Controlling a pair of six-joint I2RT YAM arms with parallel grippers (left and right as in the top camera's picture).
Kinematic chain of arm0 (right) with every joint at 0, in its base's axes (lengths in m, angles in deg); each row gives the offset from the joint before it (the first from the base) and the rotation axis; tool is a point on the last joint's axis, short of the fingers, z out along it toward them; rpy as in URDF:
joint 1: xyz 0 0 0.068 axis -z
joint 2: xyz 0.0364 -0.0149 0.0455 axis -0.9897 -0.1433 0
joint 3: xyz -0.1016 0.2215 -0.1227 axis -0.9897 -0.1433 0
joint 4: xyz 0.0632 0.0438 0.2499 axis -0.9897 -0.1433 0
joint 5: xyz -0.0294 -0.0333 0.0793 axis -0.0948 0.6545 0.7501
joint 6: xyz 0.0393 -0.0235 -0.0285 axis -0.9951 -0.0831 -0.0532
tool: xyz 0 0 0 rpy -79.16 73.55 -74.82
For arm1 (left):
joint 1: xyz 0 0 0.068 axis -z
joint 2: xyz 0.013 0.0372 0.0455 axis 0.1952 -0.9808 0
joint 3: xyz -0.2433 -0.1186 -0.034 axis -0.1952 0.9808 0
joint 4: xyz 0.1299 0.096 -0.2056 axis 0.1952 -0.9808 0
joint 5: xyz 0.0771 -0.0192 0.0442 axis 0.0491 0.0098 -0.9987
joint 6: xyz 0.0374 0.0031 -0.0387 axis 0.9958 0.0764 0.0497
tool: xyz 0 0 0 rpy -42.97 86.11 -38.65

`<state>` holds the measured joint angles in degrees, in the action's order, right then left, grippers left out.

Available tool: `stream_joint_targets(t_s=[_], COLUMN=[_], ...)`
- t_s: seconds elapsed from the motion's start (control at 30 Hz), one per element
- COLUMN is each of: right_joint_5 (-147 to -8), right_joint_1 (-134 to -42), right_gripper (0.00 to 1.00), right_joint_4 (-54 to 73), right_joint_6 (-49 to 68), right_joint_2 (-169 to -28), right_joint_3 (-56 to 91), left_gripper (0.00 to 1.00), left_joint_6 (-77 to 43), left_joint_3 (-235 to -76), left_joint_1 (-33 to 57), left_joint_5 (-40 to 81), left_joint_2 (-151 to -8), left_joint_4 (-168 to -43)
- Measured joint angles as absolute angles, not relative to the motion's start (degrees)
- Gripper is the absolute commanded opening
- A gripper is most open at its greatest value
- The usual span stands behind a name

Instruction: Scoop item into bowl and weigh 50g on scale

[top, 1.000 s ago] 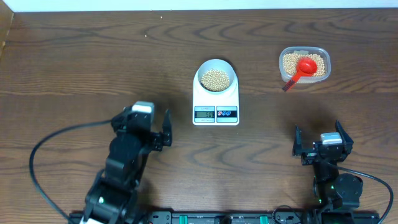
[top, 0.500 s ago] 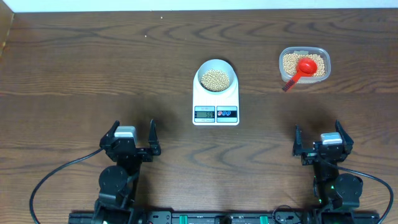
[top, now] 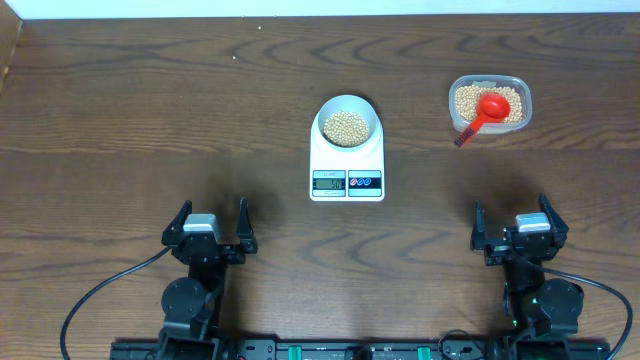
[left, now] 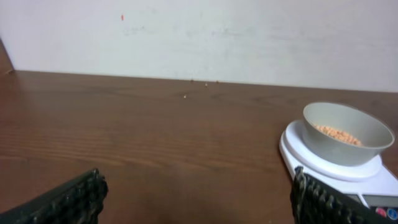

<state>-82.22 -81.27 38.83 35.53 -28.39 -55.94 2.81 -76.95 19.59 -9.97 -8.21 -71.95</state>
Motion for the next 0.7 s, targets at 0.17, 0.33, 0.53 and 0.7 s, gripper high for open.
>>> stream_joint_targets(t_s=[0.17,0.33,0.53,0.7], right_joint_5=[-82.25,-82.22,-82.25,-82.22], right_joint_1=[-81.27,-81.27,-81.27,-81.27], right_gripper=[0.99,0.99,0.99,0.99], right_joint_4=[38.79,38.79,38.79,38.79], right_joint_6=[35.53,35.53,35.53,35.53], right_joint_2=[-28.39,-28.39,-28.39,-28.39], right_joint_3=[-55.94,-55.94,-55.94,-55.94], left_gripper=[0.96,0.96,0.96,0.96], left_joint_6=[2.81,2.81,2.81,2.81], left_joint_3=[-76.97,-76.99,-77.04,-77.06], left_joint_1=[19.59,19.59,19.59,19.59], left_joint_5=[-9.75,-9.73,-8.86,-8.66], left_joint_2=[-8.01,-8.01,-8.01,-8.01], left_joint_4=[-72.63,-72.71,-72.84,-72.89])
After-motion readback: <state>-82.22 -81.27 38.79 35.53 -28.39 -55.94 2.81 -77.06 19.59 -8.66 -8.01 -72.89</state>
